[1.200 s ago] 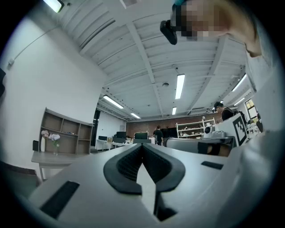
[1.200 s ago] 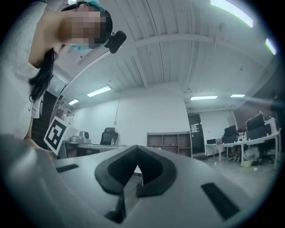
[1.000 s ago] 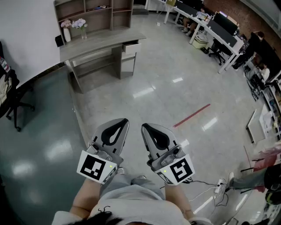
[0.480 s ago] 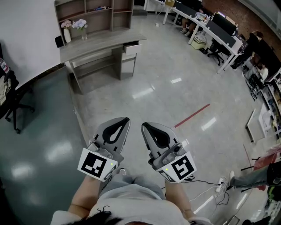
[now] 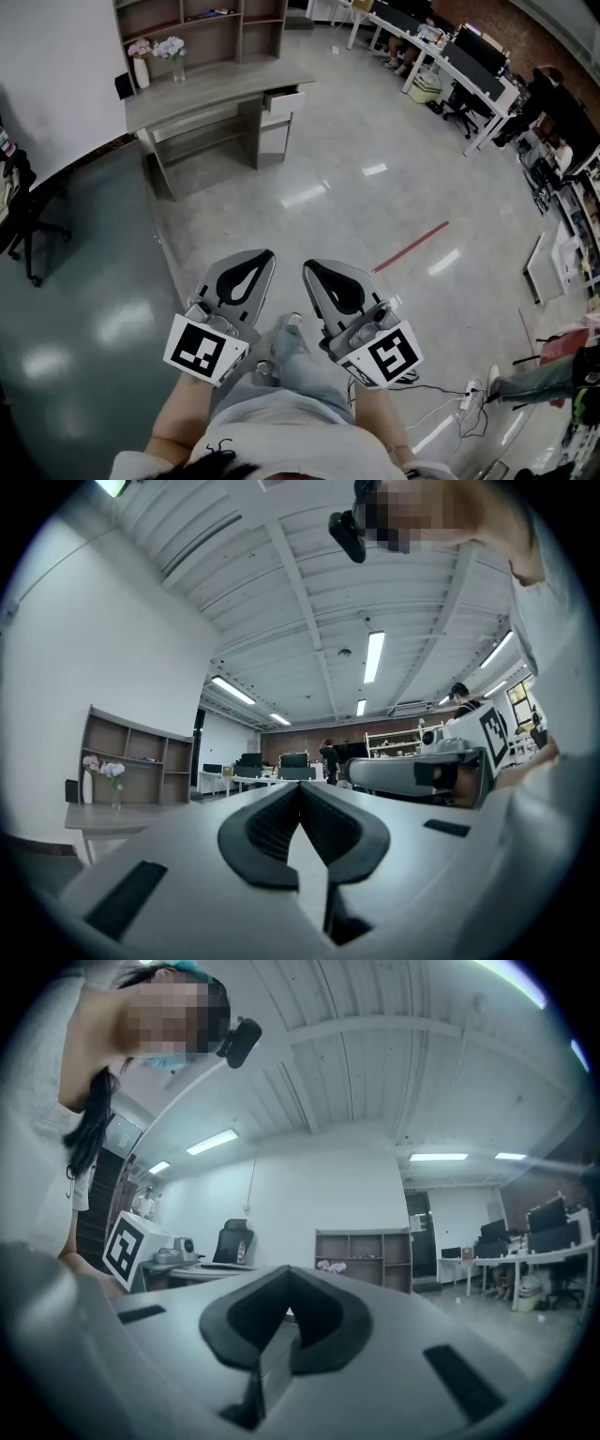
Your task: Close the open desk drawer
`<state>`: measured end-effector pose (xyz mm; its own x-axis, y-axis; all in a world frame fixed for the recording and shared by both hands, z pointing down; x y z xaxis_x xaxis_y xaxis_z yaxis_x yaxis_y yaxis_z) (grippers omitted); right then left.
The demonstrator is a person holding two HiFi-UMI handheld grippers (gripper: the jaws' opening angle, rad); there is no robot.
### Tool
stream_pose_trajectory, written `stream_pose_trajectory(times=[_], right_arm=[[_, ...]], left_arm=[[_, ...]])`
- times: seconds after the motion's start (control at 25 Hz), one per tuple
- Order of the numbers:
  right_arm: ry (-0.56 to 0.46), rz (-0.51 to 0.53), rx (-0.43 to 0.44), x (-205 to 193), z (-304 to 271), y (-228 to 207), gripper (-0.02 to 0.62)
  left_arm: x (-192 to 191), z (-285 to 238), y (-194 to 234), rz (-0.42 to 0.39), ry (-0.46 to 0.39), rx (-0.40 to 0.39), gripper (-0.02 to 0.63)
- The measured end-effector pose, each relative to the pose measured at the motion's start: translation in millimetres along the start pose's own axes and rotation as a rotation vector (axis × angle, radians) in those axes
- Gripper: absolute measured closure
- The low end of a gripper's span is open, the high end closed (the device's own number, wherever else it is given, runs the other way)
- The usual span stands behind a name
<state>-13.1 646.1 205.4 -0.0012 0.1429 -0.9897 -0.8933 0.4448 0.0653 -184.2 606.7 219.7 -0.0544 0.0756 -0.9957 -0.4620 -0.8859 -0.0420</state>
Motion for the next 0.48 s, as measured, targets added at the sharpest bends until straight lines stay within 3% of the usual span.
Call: stream_pose_trajectory(times=[0.16,0.48], right_arm=[[0.001,0.009,0.022,-8.8,-26.0,-13.4,0.588],[-0.005,-0.022,0.066,-16.6,-88.6,-60.7,0.588]], left_arm=[[-5.5,-9.7,25.7,0.029,-0.016,0.021,0.595],[-0.9,-55.1,82.8,0.009,-0.03,0.036,0.595]])
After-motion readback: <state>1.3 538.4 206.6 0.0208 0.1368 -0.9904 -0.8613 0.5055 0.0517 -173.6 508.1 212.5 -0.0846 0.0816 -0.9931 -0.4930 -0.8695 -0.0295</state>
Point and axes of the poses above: the fingertips, and each gripper's own axes: z backward along the fingers, y to its left, x out of its top, the point moved 9 cm from there along z, backward along the fingers, and after that the axes turned 12 degrees about -x, right-handed, at the moved point
